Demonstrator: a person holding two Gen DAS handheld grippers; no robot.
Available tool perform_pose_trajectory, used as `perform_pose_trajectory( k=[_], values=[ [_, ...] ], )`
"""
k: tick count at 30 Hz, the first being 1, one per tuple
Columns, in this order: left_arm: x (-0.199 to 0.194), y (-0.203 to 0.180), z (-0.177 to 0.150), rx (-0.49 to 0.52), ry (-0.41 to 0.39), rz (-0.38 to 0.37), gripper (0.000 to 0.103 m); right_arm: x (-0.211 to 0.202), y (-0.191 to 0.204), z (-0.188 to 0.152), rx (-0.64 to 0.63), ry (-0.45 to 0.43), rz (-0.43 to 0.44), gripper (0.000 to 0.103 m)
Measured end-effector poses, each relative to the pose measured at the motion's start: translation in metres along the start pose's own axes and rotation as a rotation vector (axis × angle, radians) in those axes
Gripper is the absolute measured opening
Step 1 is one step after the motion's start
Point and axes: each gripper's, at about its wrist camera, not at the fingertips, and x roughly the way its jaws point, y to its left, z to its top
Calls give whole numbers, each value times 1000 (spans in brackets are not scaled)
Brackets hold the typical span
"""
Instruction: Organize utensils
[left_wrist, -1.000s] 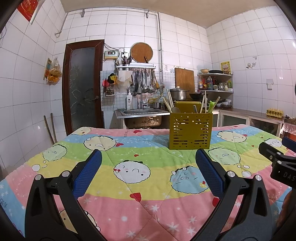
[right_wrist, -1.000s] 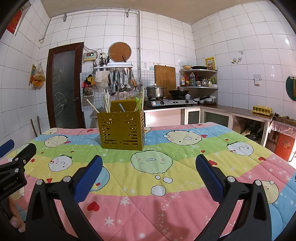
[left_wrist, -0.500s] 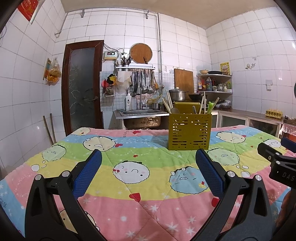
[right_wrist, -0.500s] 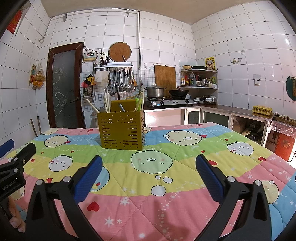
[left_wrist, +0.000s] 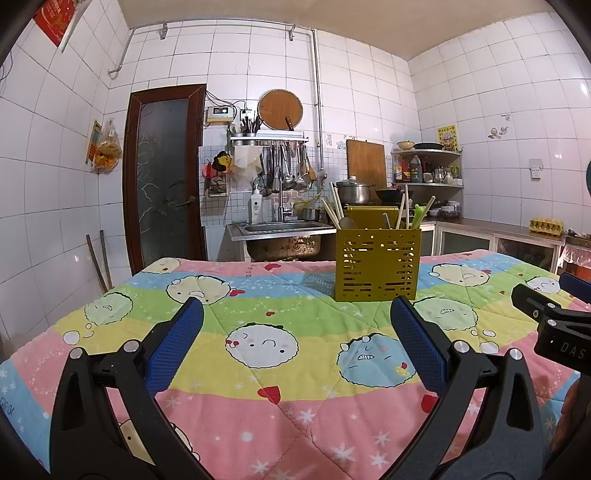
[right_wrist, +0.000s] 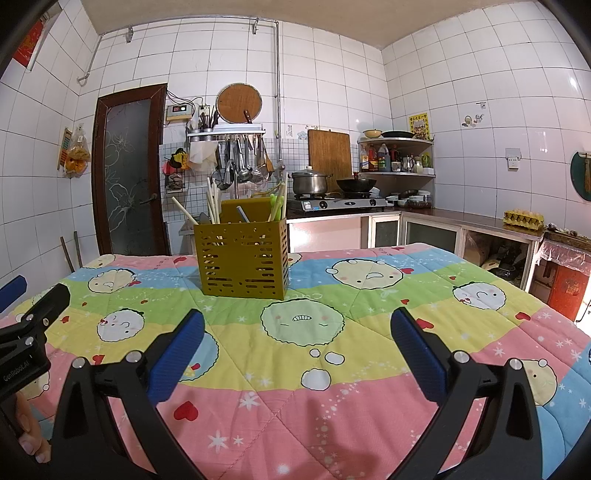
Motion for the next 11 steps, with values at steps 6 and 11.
perform_pose_trajectory(
  k=[6,11],
  values=[
    [0,-1,0,4,-3,4,98,0,0,0,-1,1,0,98],
    [0,-2,0,5,-4,9,98,0,0,0,-1,2,1,98]
  ],
)
